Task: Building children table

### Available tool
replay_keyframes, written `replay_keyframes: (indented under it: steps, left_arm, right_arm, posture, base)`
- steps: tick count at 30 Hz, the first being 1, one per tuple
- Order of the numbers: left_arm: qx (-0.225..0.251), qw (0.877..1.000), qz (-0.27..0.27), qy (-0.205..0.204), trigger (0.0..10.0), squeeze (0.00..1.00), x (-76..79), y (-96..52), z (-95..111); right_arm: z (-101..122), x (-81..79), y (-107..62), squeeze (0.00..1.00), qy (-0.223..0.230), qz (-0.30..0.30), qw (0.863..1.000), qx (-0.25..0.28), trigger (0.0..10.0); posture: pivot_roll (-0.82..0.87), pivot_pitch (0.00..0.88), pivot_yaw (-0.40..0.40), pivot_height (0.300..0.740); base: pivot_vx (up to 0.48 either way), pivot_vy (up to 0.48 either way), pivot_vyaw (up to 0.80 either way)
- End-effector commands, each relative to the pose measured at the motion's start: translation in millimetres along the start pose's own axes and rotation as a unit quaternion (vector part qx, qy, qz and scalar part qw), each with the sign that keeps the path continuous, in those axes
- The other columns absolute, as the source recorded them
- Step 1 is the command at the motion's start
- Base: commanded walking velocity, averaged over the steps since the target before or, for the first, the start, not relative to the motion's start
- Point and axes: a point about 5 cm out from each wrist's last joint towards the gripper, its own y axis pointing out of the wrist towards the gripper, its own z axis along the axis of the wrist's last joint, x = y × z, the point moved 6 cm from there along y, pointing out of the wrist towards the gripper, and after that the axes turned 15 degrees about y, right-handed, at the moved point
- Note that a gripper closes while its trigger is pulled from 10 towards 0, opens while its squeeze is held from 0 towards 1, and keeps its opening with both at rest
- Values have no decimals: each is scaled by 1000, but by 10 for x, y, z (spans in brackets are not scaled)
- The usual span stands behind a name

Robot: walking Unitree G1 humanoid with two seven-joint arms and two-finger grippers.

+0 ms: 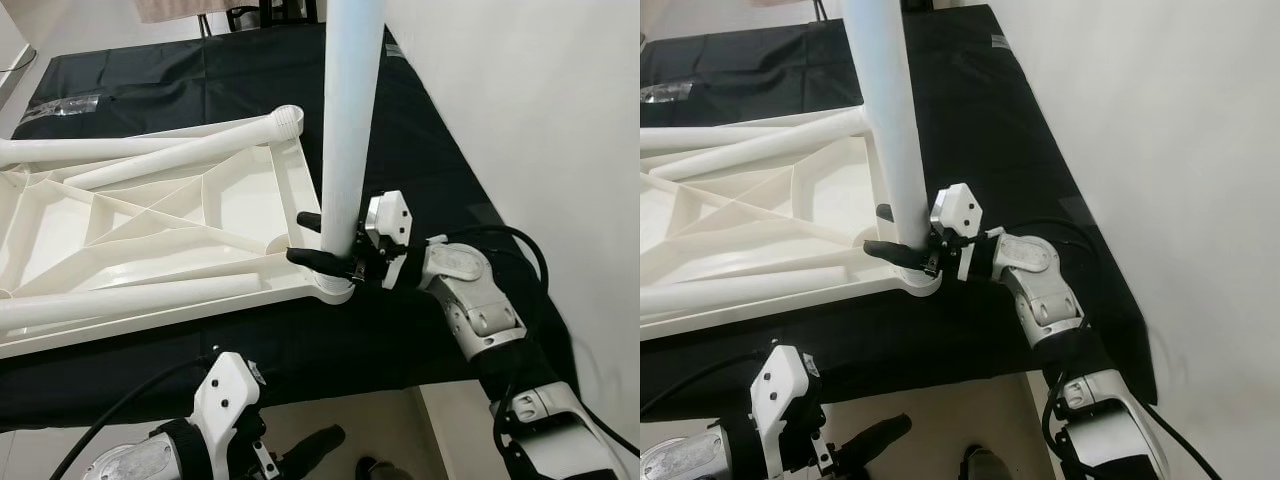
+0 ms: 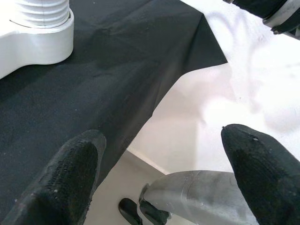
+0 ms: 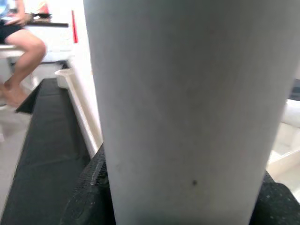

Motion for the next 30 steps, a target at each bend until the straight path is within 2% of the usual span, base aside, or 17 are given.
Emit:
replay_keyframes:
  steps: [1, 3, 7, 8, 9, 11, 14, 17, 20, 27, 29, 30]
  left_arm:
    - [-14, 1000, -2, -3, 10000, 0, 22, -34, -37]
    - [-14, 1000, -2, -4, 10000, 0, 20, -35, -35]
    - [-14, 1000, -2, -4, 10000, 0, 23, -36, -32]
    - [-14, 1000, -3, -5, 10000, 0, 24, -37, -30]
    - [-14, 1000, -3, -5, 10000, 0, 24, -37, -30]
    - [-14, 1000, -2, -5, 10000, 0, 29, -42, -22]
    - [-14, 1000, -2, -5, 10000, 0, 30, -42, -20]
    - [-15, 1000, -2, -6, 10000, 0, 47, -58, -10]
    - [-15, 1000, -2, -7, 10000, 0, 56, -72, -7]
    - [-21, 1000, -2, -9, 10000, 0, 83, -112, -4]
    - [-28, 1000, -2, -12, 10000, 0, 107, -156, -17]
    - [-28, 1000, -2, -12, 10000, 0, 107, -156, -17]
  right_arm:
    - [-477, -237, 3, 0, 54, 69, 992, -88, 10000]
    - [-519, -271, -27, 0, 67, 92, 988, -103, 10000]
    - [-493, -242, -23, 0, 95, 100, 986, -95, 10000]
    - [-455, -212, -8, 0, 114, 102, 985, -83, 10000]
    - [-455, -212, -8, 0, 114, 102, 985, -83, 10000]
    - [-333, -140, 41, 0, 158, 106, 981, -47, 10000]
    - [-300, -116, 58, 0, 166, 104, 980, -36, 10000]
    - [-208, -84, 87, 0, 204, 115, 972, 3, 10000]
    - [-175, -88, 90, 0, 214, 121, 969, 16, 10000]
    - [-130, -151, 104, 0, 202, 147, 968, 25, 10000]
    - [-218, -188, 176, 0, 136, 133, 982, 5, 10000]
    - [-218, -188, 176, 0, 136, 133, 982, 5, 10000]
  posture:
    - [3, 301, 7, 740]
    - [1, 304, 7, 740]
    - [2, 305, 8, 740]
    - [5, 306, 7, 740]
    - [5, 306, 7, 740]
    - [10, 308, 4, 740]
    - [10, 308, 4, 740]
    - [22, 312, 2, 740]
    - [26, 313, 1, 740]
    - [44, 318, 2, 740]
    - [58, 318, 10, 740]
    - [58, 318, 10, 740]
  base:
    - [0, 0, 0]
    - [0, 0, 0]
    - [0, 0, 0]
    - [0, 0, 0]
    - [0, 0, 0]
    - [0, 0, 0]
    - [0, 0, 0]
    - [0, 0, 0]
    - [0, 0, 0]
    - [0, 0, 0]
    - [0, 0, 0]
    - [0, 0, 0]
